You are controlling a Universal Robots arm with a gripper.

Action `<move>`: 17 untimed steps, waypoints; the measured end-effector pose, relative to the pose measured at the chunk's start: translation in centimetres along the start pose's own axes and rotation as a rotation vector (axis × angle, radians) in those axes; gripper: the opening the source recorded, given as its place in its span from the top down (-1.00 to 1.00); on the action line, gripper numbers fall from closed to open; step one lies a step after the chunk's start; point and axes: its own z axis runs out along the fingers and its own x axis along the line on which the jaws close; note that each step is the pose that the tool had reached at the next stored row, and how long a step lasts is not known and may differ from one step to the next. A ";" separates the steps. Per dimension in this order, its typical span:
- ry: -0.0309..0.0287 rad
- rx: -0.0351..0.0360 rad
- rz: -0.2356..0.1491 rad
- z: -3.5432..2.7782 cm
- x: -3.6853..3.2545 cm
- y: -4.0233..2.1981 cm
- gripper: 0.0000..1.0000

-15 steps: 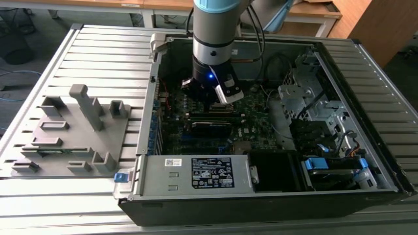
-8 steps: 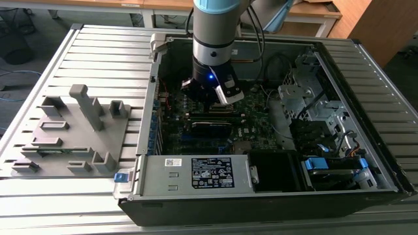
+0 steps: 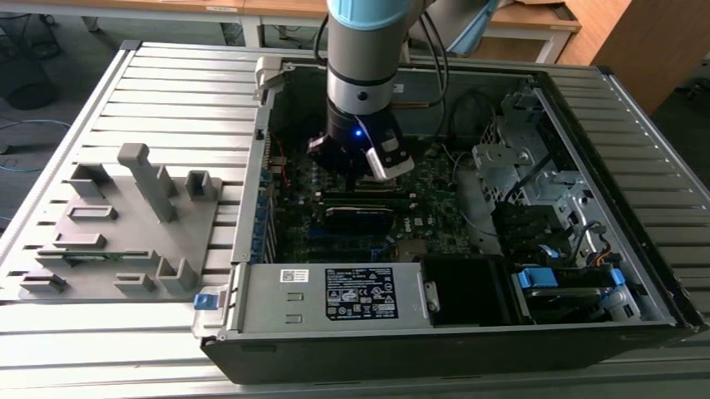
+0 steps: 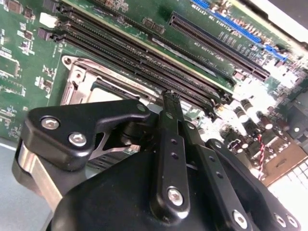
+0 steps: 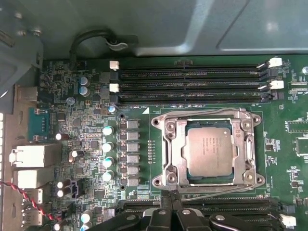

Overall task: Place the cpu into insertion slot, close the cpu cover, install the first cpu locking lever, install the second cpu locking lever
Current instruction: 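Install the second cpu locking lever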

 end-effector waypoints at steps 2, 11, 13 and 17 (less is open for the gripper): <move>0.0002 -0.0026 -0.001 0.15 0.06 -0.02 0.79; 0.0006 -0.0273 -0.001 0.38 0.18 -0.10 0.79; 0.0009 -0.0361 -0.001 0.42 0.19 -0.14 0.79; 0.0013 -0.0482 -0.001 0.51 0.22 -0.32 0.79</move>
